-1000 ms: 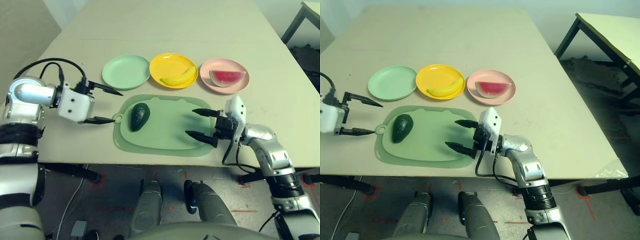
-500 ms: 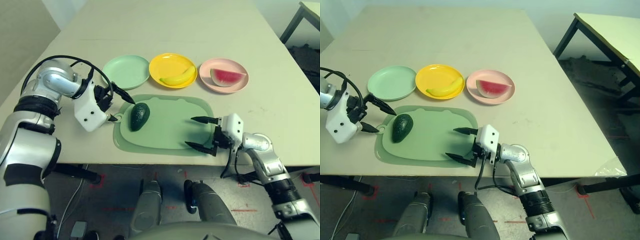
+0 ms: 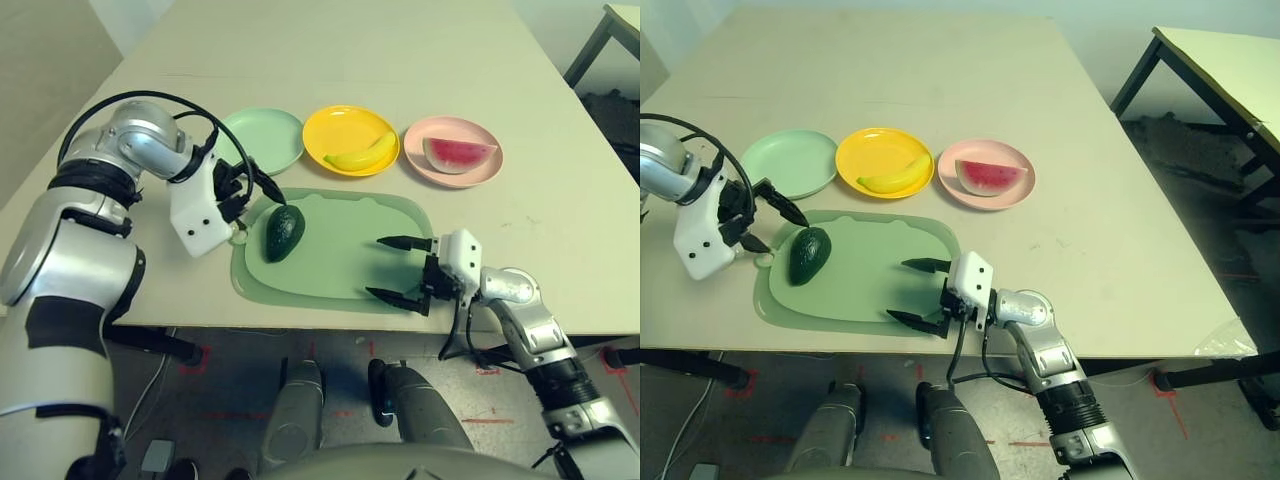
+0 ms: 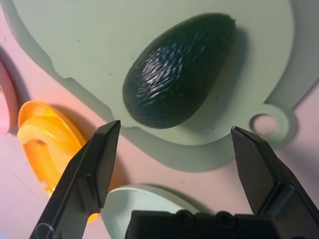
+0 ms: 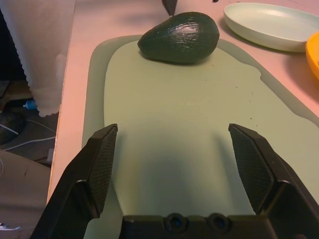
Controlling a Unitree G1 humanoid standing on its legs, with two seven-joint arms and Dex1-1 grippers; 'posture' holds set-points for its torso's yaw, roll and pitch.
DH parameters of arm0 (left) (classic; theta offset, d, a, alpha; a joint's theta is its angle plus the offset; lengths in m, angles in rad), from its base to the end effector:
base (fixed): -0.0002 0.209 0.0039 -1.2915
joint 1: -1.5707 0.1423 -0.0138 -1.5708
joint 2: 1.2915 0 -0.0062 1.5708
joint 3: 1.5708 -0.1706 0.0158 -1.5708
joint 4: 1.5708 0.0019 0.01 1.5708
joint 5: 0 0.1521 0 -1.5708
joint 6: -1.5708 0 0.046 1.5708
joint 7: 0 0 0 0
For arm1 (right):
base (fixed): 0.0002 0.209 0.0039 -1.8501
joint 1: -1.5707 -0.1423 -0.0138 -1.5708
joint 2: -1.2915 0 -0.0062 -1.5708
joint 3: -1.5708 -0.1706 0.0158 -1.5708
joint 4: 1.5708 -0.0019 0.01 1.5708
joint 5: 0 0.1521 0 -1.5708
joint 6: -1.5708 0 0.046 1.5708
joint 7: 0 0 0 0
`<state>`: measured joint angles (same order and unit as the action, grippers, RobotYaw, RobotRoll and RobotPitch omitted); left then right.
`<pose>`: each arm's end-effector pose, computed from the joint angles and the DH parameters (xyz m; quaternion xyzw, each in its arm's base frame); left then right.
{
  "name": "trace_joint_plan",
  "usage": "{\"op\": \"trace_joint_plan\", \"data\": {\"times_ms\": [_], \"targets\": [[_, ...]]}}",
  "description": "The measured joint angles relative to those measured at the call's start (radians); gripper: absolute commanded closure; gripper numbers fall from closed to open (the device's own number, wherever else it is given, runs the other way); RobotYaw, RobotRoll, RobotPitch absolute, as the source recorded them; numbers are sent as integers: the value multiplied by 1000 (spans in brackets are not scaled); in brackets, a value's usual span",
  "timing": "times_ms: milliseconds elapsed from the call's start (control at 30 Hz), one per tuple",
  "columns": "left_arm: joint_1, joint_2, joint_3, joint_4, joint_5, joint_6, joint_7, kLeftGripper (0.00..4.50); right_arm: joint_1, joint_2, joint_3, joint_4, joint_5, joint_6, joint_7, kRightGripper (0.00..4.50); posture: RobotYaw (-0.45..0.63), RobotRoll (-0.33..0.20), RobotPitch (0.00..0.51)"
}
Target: Place the fruits into color-matched plates.
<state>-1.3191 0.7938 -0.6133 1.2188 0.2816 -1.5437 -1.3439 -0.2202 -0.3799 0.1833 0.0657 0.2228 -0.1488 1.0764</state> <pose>0.3205 0.2299 0.2720 0.7415 -0.0874 -0.6090 0.2676 0.2529 -0.1687 0.0993 -0.1341 -0.0627 0.5944 0.7904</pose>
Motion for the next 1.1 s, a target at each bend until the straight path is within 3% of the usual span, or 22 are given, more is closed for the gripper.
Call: {"op": "trace_joint_plan", "data": {"times_ms": [1100], "targets": [[-46,-75,-167,10,425,-61,483,0,-13,7,16,-28,1,38,-80,19,-39,0,182]]}}
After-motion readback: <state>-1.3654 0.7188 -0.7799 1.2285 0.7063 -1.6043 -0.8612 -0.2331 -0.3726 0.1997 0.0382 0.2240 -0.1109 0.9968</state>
